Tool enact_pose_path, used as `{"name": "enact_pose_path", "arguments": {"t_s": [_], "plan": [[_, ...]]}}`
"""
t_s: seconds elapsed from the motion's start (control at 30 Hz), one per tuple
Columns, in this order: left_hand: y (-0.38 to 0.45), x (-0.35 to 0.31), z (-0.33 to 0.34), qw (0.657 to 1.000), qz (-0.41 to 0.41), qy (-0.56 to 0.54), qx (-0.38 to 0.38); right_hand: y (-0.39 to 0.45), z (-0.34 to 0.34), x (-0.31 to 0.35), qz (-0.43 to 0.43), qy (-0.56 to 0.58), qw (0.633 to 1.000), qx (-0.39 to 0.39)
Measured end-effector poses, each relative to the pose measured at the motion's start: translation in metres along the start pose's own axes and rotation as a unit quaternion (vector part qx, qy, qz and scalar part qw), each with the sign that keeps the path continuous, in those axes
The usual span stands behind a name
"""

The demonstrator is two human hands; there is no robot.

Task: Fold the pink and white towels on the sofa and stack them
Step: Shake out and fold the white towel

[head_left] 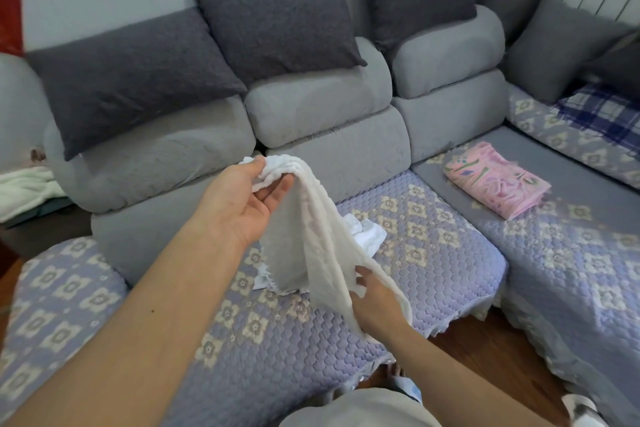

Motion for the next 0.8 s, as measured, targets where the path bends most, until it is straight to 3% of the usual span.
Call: {"name": "enact_pose_path", "arguments": {"t_s": [0.17, 0.4, 0.57, 0.8], "plan": [[-0.003, 0.0, -0.003, 1.0, -0.001, 0.004, -0.004, -0.01, -0.007, 0.033, -0.116, -0.035, 0.986, -0.112], [-0.011, 0.006, 0.001, 1.0, -0.001, 0.014, 0.014, -0.003, -0.009, 0.093, -0.194, -0.114, 0.962, -0.153], [-0.014, 0.005, -0.005, 1.0, -0.004, 0.0, 0.006, -0.007, -0.019, 0.108, -0.293, -0.106, 0.917, -0.249], [-0.017, 0.006, -0.006, 1.0, -0.008, -0.006, 0.006, -0.014, -0.024, 0.108, -0.256, 0.028, 0.958, -0.123]]}}
Point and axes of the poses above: each hand's wrist, its own y-axis towards the middle knuckle, its own z-axis out of the palm, x = y × z, the point moved 3 cm from there along y, towards the middle knuckle, and after that the axes turned 7 degrees about y, right-handed, at the moved point
